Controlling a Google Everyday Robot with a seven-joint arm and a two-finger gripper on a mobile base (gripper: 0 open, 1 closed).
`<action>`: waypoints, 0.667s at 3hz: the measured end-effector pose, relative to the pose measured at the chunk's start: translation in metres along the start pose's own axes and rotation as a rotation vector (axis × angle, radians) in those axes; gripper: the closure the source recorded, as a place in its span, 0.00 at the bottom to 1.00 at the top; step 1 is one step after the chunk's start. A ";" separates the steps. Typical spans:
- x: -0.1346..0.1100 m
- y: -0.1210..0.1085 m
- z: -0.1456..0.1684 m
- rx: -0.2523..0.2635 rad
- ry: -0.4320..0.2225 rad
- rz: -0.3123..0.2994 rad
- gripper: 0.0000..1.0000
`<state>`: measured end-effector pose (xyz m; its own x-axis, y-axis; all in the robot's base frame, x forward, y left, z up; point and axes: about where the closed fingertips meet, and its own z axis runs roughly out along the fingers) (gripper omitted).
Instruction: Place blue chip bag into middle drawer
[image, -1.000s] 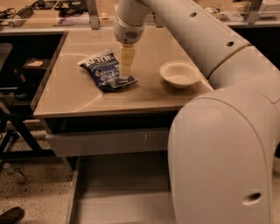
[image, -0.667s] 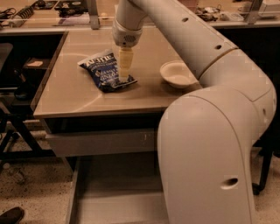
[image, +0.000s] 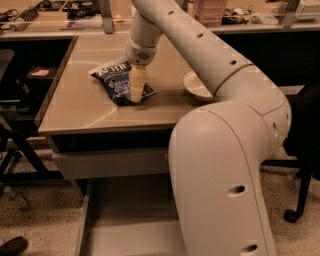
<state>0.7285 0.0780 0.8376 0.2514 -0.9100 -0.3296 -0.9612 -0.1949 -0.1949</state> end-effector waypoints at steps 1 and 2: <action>0.000 0.001 0.014 -0.026 -0.006 0.012 0.00; 0.000 0.001 0.014 -0.026 -0.006 0.012 0.19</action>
Offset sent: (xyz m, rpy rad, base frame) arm 0.0009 0.0040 -0.0117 0.0005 0.0252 -0.0010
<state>0.7296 0.0827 0.8240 0.2408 -0.9101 -0.3373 -0.9667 -0.1938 -0.1670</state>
